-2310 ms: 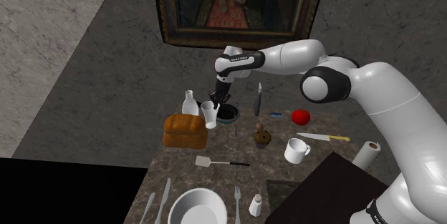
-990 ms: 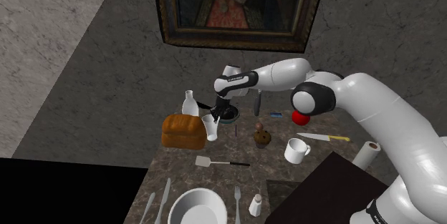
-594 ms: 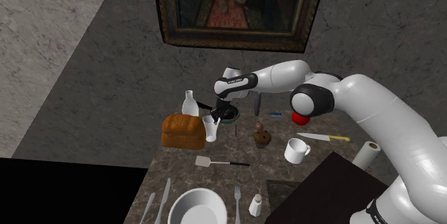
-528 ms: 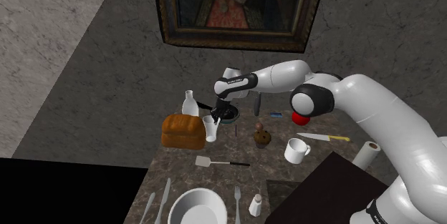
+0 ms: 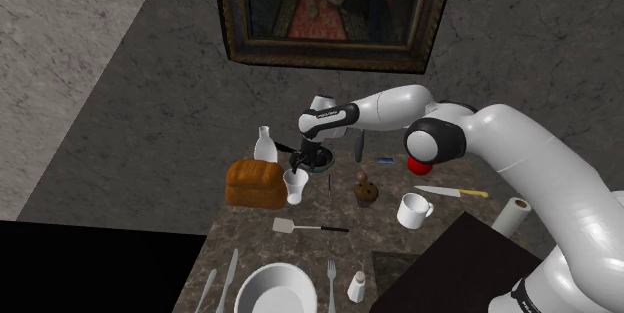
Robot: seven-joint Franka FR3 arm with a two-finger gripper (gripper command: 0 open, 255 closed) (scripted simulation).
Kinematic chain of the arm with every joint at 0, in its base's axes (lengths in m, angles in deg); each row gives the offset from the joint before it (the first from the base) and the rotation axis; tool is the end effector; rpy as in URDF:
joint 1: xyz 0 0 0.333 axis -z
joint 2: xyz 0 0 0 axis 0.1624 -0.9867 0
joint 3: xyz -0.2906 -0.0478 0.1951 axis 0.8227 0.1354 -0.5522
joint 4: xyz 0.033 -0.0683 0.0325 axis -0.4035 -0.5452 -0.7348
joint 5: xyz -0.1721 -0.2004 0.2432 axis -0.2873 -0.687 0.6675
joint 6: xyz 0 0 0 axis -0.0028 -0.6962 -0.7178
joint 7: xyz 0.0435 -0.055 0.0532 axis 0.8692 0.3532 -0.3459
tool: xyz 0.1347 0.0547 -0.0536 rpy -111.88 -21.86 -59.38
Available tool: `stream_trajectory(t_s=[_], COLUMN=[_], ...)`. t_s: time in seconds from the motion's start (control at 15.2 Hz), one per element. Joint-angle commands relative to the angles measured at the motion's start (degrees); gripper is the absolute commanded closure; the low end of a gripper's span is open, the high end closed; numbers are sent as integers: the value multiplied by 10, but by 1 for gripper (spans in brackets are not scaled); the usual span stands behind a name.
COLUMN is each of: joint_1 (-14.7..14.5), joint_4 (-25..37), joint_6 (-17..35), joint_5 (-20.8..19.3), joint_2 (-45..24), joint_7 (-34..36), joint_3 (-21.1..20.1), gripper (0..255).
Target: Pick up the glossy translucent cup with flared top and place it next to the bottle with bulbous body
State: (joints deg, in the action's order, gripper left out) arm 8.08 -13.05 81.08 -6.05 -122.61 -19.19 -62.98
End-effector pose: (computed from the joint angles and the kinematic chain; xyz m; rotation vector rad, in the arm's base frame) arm 0.7790 0.0525 0.1169 -2.8508 0.1626 0.0037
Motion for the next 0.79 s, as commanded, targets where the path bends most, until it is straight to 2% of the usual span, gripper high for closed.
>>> stream_trajectory(t_s=[0.0,0.2,0.73], joint_1=[3,10,10], joint_4=[-11,-35,-35], joint_6=[-6,-26,-26], joint_5=[0,-1,-1], joint_2=[16,58,58], joint_7=[-1,-3,-3], joint_3=[1,4,4], gripper=[0,0,0])
